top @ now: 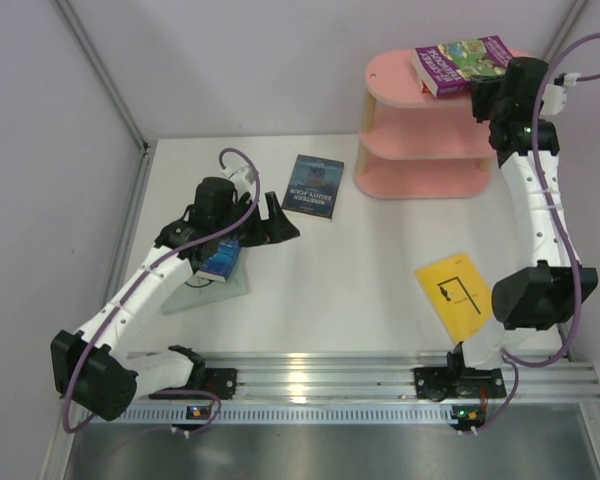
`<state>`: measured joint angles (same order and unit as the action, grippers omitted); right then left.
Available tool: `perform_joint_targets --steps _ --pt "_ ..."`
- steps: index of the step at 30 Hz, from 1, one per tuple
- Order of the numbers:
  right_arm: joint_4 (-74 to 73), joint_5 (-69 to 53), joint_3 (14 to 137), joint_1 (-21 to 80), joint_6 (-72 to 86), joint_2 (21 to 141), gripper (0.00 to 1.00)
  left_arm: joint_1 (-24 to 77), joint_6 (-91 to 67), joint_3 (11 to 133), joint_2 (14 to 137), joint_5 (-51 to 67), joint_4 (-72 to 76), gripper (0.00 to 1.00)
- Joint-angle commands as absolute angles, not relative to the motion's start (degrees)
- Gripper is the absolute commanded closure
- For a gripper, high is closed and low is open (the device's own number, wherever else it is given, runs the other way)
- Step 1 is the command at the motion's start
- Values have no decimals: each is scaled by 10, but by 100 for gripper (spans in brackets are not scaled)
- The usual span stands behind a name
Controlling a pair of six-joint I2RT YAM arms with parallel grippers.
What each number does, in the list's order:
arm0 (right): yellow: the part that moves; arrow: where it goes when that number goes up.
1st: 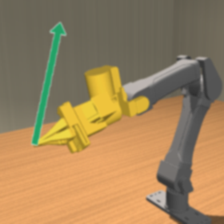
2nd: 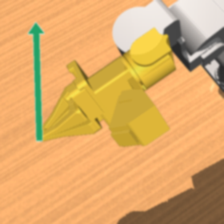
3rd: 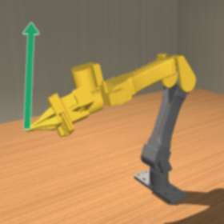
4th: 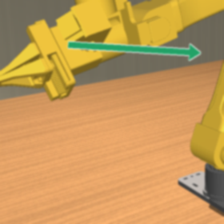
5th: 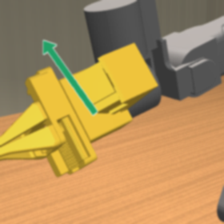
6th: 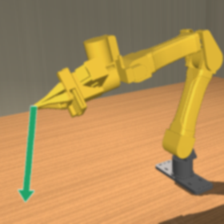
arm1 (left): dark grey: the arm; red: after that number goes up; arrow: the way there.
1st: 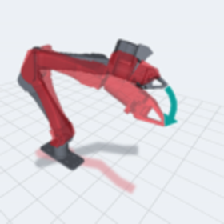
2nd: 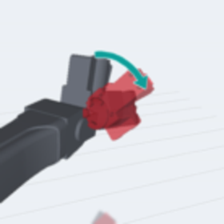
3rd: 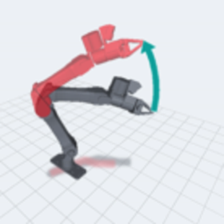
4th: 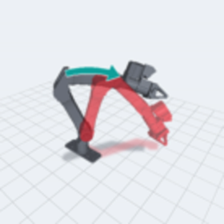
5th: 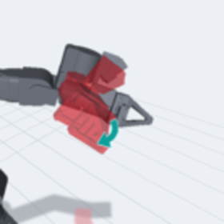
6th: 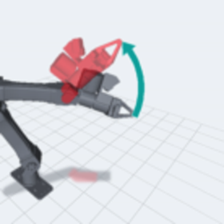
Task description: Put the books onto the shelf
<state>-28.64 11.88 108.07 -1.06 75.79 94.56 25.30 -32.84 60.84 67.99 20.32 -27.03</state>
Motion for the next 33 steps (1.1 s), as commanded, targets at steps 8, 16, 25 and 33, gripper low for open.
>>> perform_joint_targets --steps 8,16,25,33 --pt "-271 159 1128 28 725 927 60 255 -314 613 671 192 -258 8" --pt "-359 131 1165 11 615 929 47 255 -313 623 676 193 -258 8" --pt "-433 54 1259 -14 440 962 56 256 -282 650 680 174 -279 8" --pt "-399 -29 1277 -44 345 976 59 256 -275 831 774 224 -263 30"
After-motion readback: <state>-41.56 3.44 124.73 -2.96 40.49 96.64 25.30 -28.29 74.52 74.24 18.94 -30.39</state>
